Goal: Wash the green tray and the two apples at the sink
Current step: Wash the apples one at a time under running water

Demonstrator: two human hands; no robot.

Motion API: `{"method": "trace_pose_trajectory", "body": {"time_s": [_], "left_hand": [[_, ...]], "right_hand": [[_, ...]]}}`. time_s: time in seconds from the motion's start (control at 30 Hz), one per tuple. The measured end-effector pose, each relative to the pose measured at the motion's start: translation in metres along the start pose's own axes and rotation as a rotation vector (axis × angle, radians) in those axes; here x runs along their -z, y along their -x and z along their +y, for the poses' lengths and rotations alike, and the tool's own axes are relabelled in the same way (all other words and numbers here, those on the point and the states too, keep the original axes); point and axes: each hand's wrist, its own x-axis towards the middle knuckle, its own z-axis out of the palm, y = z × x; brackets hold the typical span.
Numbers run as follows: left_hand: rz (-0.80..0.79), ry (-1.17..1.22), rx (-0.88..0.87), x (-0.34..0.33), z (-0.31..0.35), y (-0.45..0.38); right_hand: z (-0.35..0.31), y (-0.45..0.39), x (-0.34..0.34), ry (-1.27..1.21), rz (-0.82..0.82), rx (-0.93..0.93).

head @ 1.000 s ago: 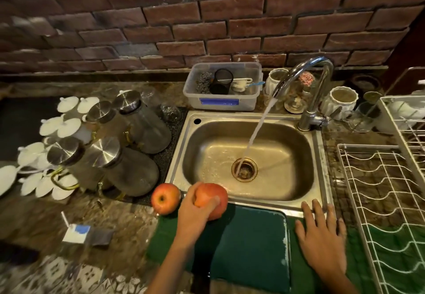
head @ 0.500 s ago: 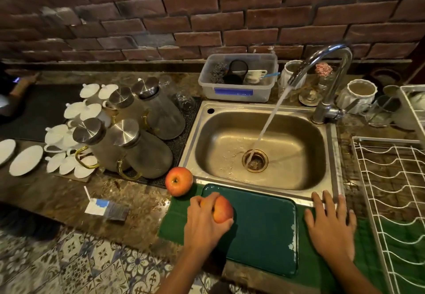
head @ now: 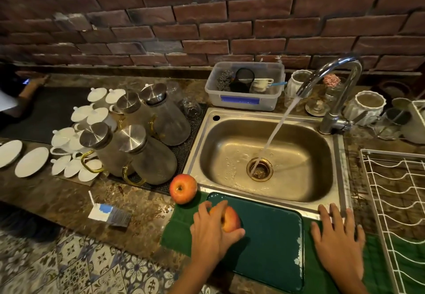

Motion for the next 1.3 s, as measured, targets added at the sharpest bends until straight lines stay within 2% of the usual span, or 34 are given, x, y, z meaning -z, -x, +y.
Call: {"method": "trace_pose_trajectory", "body": {"time_s": [0.07,0.17,0.23,0.57,0.83,0.97,1.17,1.27,1.3], "left_hand": [[0.083,0.117,0.050,0.013,-0.007,-0.012],[0.341,0.230,0.183,0.037,-0.026,-0.037],[0.378,0.233,0.260,0.047,-0.038,-0.054],[0.181,0.297,0.378,0.040,-0.060,-0.094],[0.223,0.291,0.346,0.042,-0.033,-0.118],[0.211,0.368,0.199,0.042,0.027,-0.152],[0.038,0.468,0.026,0.013,0.117,-0.196],[-0.041,0.532,-0.015,-0.004,0.146,-0.209],[-0.057,0.560,-0.023,-0.008,0.153,-0.212]], "right_hand": [[-0.001,-0.001,0.001,-0.010,-0.022,-0.003],[-0.003,-0.002,0.003,-0.010,-0.050,-0.005],[-0.004,-0.002,0.007,-0.010,-0.057,-0.016],[-0.017,-0.006,0.026,-0.035,-0.151,-0.098],[-0.026,-0.002,0.028,0.076,-0.048,-0.114],[-0.007,-0.009,0.006,-0.041,0.065,-0.048],[0.012,-0.016,-0.021,-0.032,0.235,0.086],[0.004,-0.027,-0.015,-0.098,0.463,0.139],[-0.002,-0.025,-0.006,-0.165,0.469,0.106]]}}
